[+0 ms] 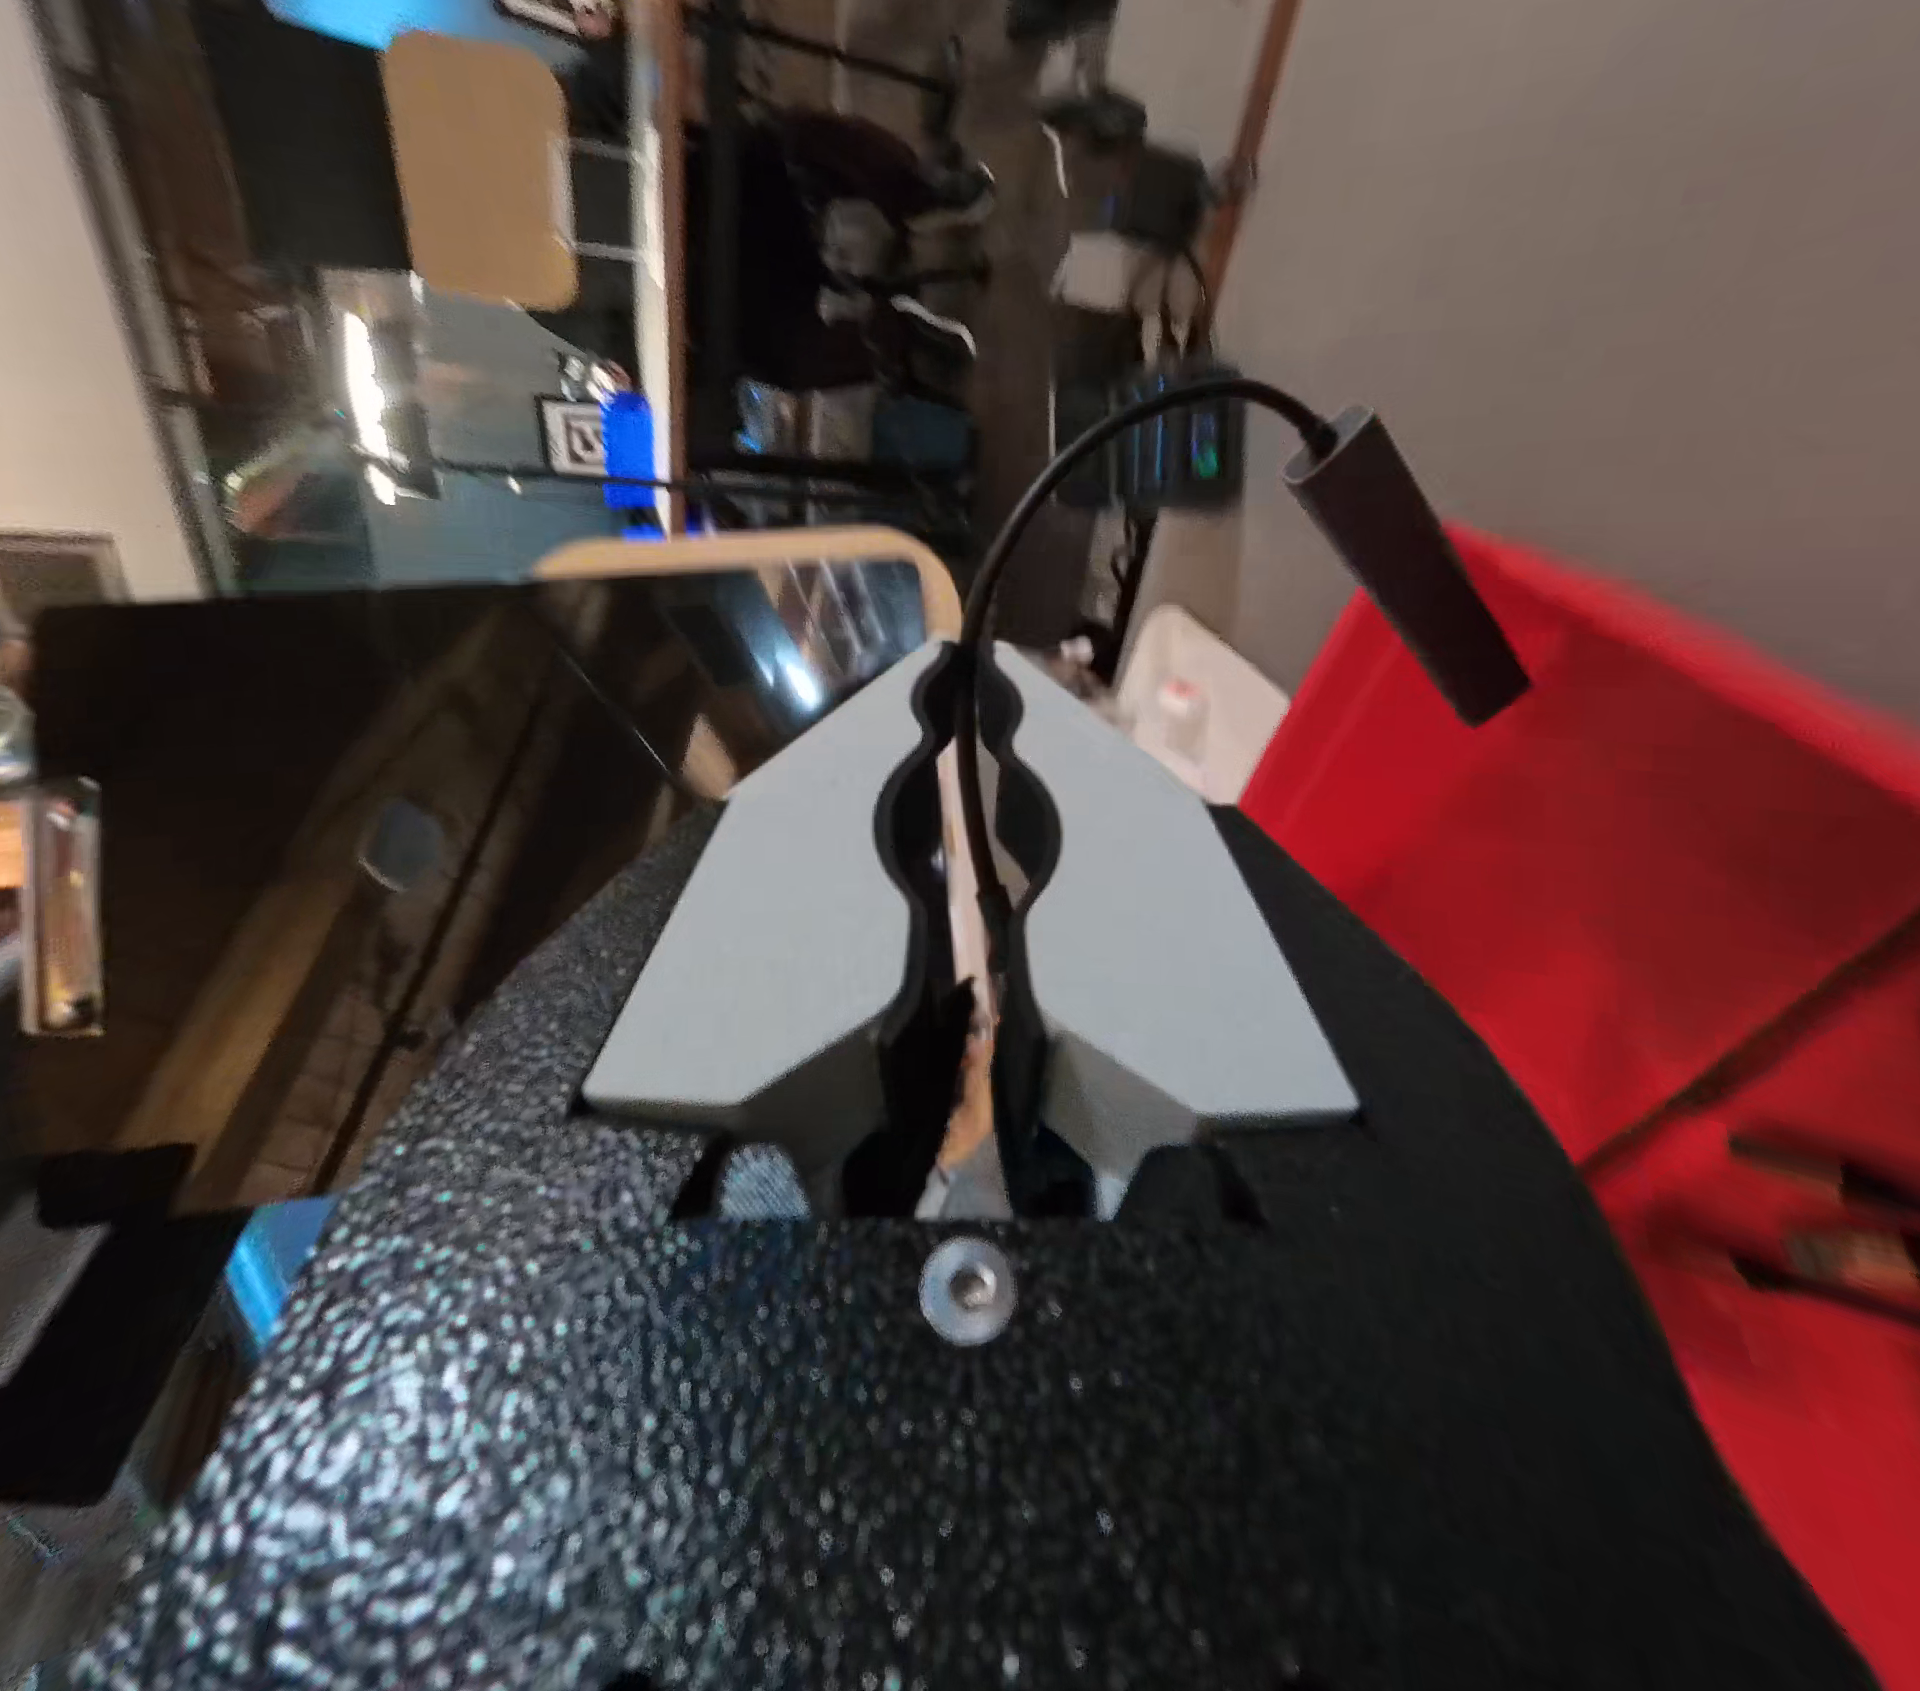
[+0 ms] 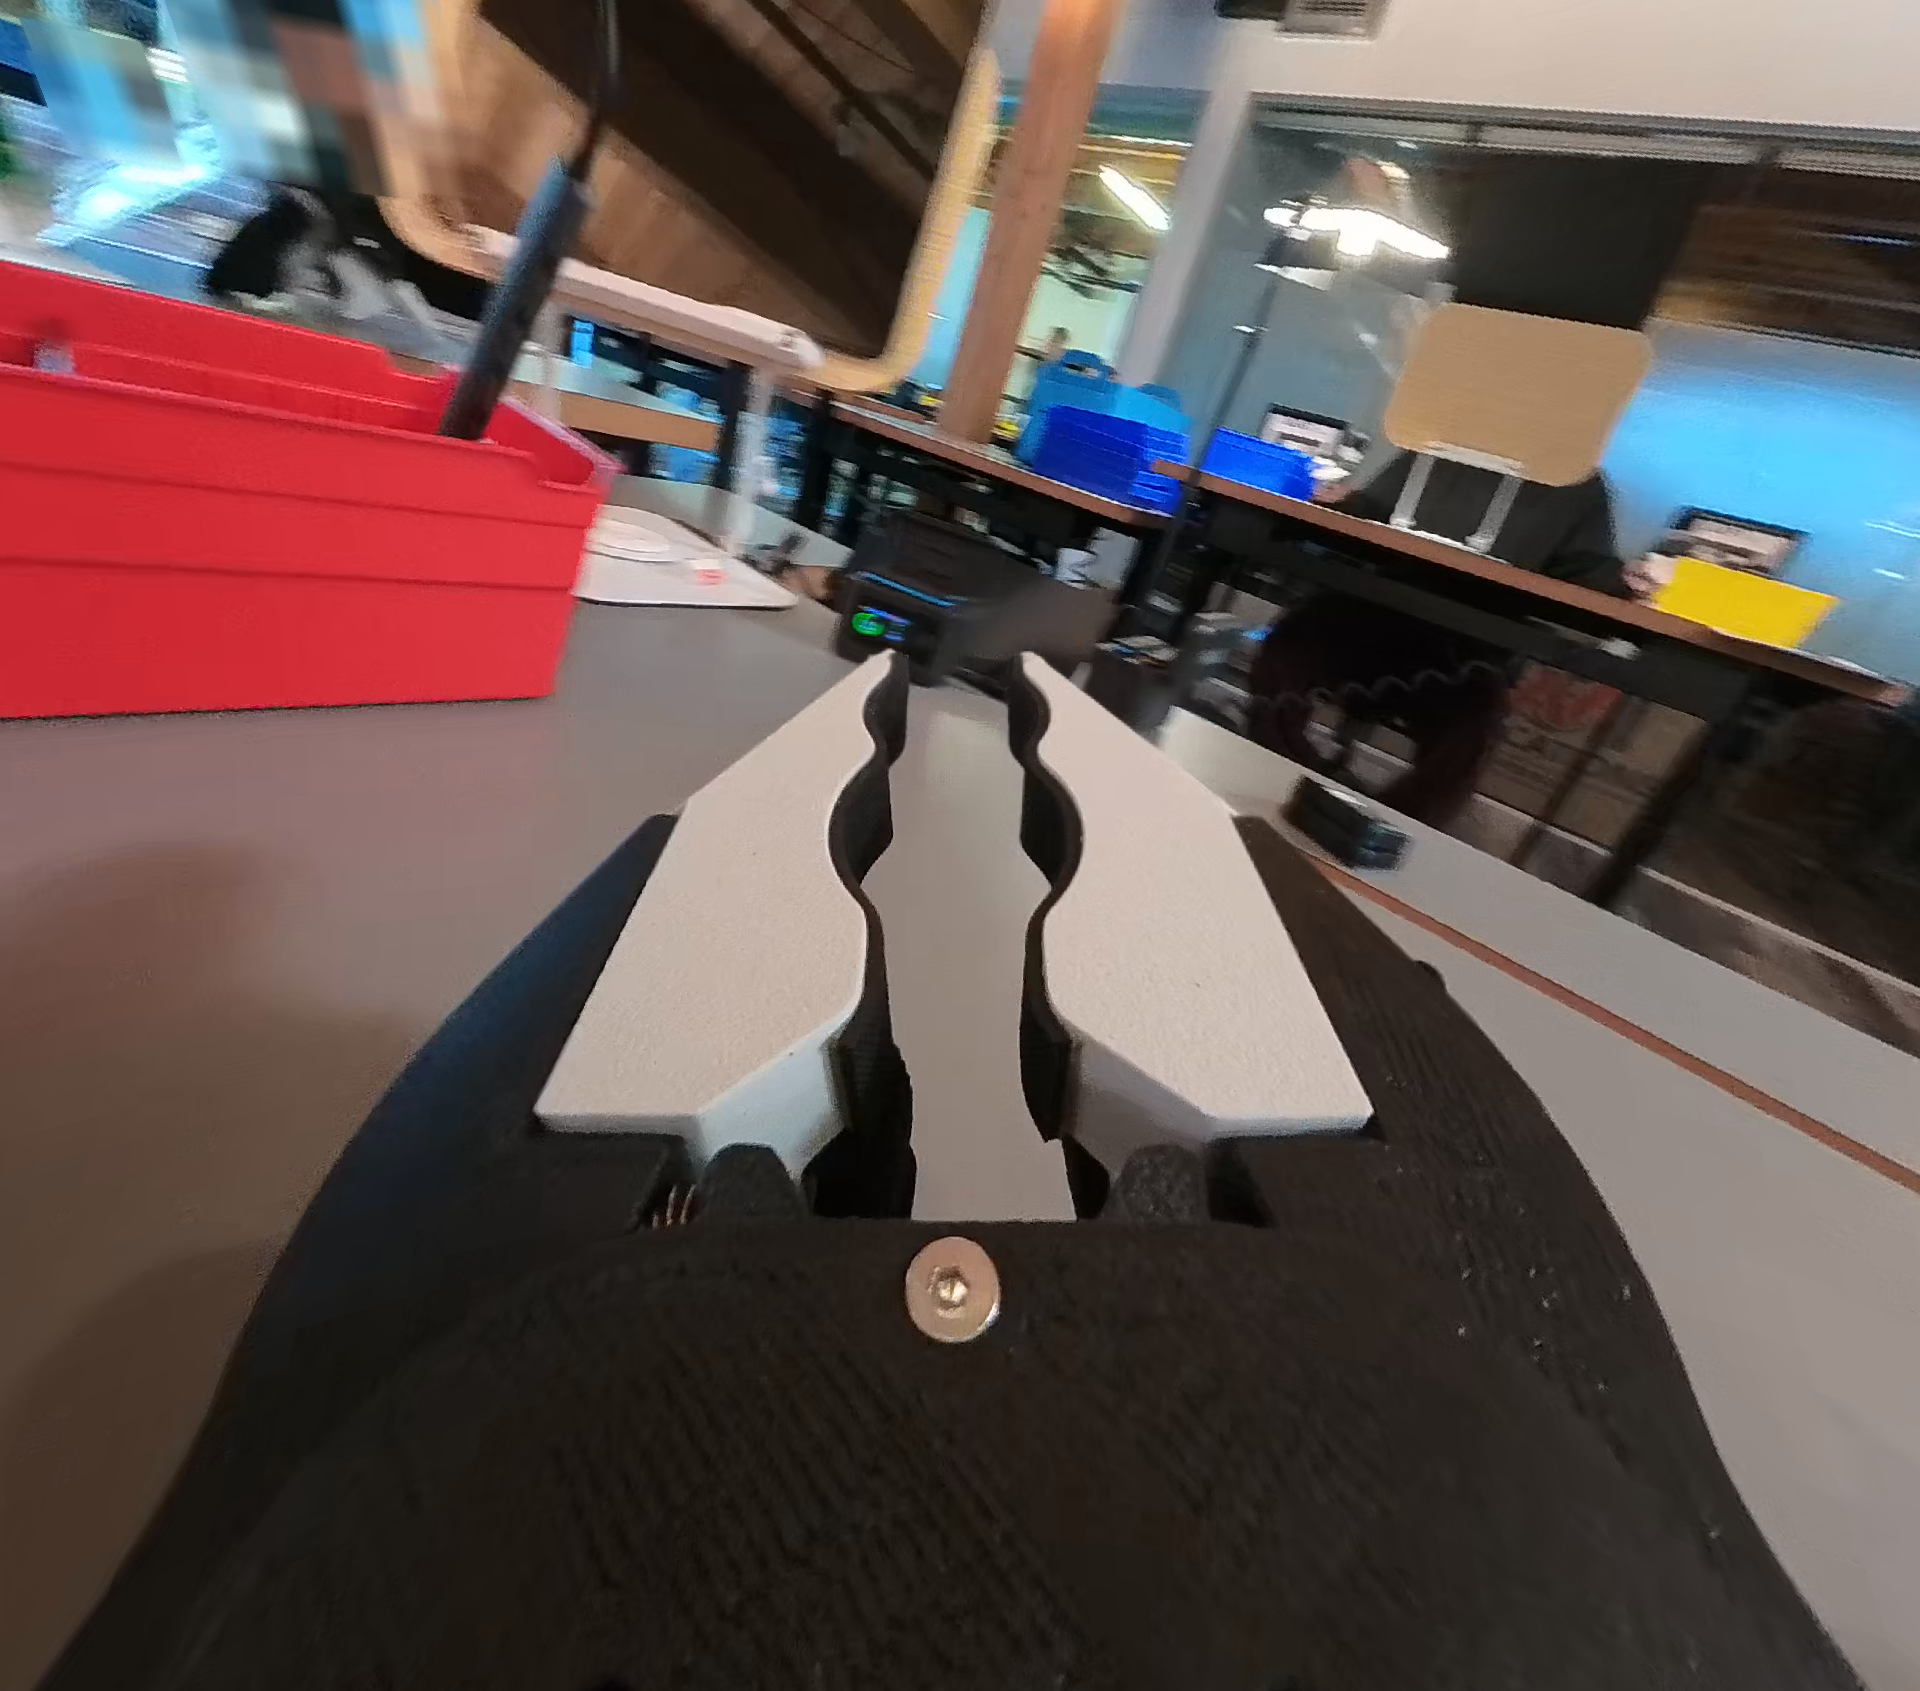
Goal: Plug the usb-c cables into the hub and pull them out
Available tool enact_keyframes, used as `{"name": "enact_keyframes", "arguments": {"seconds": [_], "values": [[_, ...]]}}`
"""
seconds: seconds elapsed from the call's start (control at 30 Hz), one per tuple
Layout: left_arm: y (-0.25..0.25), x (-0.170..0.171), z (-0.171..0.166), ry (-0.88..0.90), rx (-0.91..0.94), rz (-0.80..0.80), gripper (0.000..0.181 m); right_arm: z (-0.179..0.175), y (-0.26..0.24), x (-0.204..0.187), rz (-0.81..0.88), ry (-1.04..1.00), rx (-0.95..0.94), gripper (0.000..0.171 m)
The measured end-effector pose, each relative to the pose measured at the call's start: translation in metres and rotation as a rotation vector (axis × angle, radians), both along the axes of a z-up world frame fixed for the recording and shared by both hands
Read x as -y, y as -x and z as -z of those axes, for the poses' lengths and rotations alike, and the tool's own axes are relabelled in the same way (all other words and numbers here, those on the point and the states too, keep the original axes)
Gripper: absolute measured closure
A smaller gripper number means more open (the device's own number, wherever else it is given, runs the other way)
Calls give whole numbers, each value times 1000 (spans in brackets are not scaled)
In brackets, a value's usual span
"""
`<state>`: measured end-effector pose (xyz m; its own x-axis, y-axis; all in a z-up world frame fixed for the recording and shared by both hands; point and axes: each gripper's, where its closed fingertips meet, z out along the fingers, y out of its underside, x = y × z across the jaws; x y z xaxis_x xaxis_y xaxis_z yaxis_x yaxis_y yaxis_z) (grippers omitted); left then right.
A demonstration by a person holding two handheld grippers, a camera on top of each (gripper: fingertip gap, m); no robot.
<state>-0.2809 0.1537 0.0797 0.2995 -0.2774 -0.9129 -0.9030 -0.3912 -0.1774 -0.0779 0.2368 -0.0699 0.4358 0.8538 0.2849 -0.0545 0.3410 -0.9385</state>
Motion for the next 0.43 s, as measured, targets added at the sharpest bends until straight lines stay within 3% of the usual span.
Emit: {"name": "enact_keyframes", "arguments": {"seconds": [0.13, 0.23, 0.43], "values": [[-65, -24, -15, -82, 13, 91, 180, -7, -19, -26, 102, -5, -34, 154], [-110, -40, -8, -44, 72, 224, 181, -12, -35, -44, 174, -11, -61, 154], [-141, -90, 59, 191, 191, 283, 179, -14, -52, -66, 251, 21, -95, 154]]}}
